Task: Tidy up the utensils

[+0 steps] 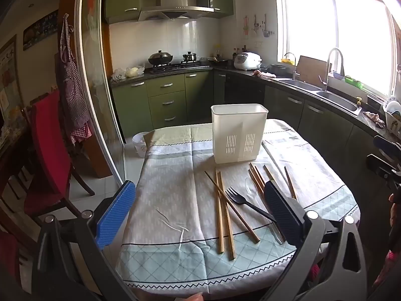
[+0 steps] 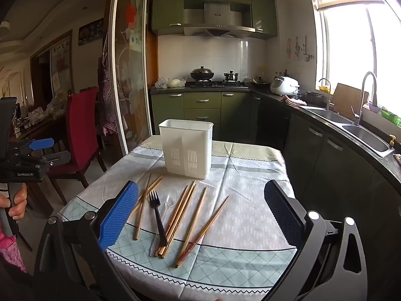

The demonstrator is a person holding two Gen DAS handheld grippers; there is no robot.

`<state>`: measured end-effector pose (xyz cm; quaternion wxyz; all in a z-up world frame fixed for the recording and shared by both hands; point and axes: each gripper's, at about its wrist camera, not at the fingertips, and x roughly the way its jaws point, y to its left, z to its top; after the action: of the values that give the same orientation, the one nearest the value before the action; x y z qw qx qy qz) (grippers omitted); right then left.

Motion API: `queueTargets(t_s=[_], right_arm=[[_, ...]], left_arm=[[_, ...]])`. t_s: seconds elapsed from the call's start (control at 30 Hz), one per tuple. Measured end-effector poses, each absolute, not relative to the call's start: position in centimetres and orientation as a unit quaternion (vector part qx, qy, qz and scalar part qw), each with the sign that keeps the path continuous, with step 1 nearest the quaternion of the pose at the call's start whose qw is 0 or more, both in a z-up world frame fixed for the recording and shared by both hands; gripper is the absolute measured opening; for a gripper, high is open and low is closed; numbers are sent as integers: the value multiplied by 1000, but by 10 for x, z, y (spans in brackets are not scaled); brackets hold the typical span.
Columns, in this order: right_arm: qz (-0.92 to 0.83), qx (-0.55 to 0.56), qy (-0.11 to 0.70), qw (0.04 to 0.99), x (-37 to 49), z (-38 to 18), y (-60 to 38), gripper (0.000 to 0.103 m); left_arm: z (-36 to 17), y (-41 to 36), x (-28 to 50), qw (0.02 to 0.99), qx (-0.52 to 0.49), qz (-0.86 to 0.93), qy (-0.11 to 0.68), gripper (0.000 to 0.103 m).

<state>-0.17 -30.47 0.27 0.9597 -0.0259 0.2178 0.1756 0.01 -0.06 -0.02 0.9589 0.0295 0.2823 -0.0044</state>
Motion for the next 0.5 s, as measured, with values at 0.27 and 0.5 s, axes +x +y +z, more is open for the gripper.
queueTargets(t_s=[0.27,0.5], right_arm=[[178,-25,218,959,-1,2,-304,99],[175,-25,219,959,0,2,-304,99]], left_arm=[[-1,-2,-1,960,26,-4,280,97],[0,1,0,959,24,-5,282,97]])
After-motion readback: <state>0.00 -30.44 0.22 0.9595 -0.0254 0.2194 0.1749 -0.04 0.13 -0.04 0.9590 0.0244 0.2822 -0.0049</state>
